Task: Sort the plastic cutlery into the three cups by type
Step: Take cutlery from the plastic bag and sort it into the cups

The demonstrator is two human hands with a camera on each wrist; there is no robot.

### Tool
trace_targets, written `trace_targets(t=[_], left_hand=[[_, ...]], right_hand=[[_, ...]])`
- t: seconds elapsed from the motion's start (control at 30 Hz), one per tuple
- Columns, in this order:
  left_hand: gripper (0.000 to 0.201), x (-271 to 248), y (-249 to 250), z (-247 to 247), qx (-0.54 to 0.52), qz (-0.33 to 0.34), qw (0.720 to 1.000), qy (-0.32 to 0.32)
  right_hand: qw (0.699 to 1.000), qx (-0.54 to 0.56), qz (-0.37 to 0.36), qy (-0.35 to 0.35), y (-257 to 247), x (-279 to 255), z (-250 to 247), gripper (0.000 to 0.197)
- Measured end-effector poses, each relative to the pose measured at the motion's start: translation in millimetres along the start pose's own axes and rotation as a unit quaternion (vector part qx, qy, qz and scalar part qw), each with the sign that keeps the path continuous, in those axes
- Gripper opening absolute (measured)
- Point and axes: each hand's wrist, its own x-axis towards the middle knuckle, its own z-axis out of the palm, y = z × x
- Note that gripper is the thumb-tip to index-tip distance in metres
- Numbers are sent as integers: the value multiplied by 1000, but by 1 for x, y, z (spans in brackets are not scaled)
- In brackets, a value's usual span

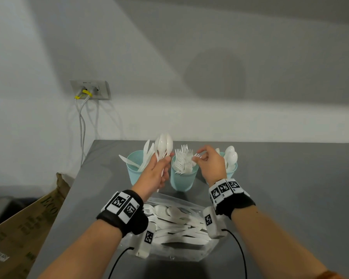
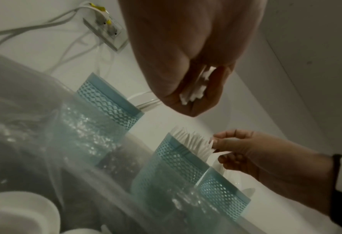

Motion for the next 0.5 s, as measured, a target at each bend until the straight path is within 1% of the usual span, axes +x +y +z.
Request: trace_targets(t=[0.07,0.1,0.17,0.2,0.23,0.3,0.37,0.4,0.43,0.5], left_hand=[[20,-1,2,0,0,10,1000,-4],[21,-1,3,-1,3,18,1000,-5],[21,1,4,0,7,32,999,1],[24,1,5,1,12,38,999,5],[27,0,5,2,21,46,999,8],[35,-1,6,6,42,63,997,9],[33,-1,6,10,77,84,993,10],[29,-1,6,13,96,98,990,1],[26,0,5,16,112,113,987,-14],[27,4,4,24,130,121,983,-40]], right_hand=[[1000,-3,-7,-20,5,1,2,5],[999,-16,-21,-22,6,1,2,12],[997,-49,-62,-15,4,-1,0,35],[996,-47,-81,-11,0,-4,-1,43],[995,-22,-95,-17,-7,-8,-3,48],[990,45,-122,-51,-17,-15,-4,60],[982,62,-148,-96,-26,-23,-4,70],[979,59,-157,-116,-29,-26,-4,70],[976,57,-163,-133,-33,-30,-4,65],[973,59,-167,-148,-36,-34,-3,49]])
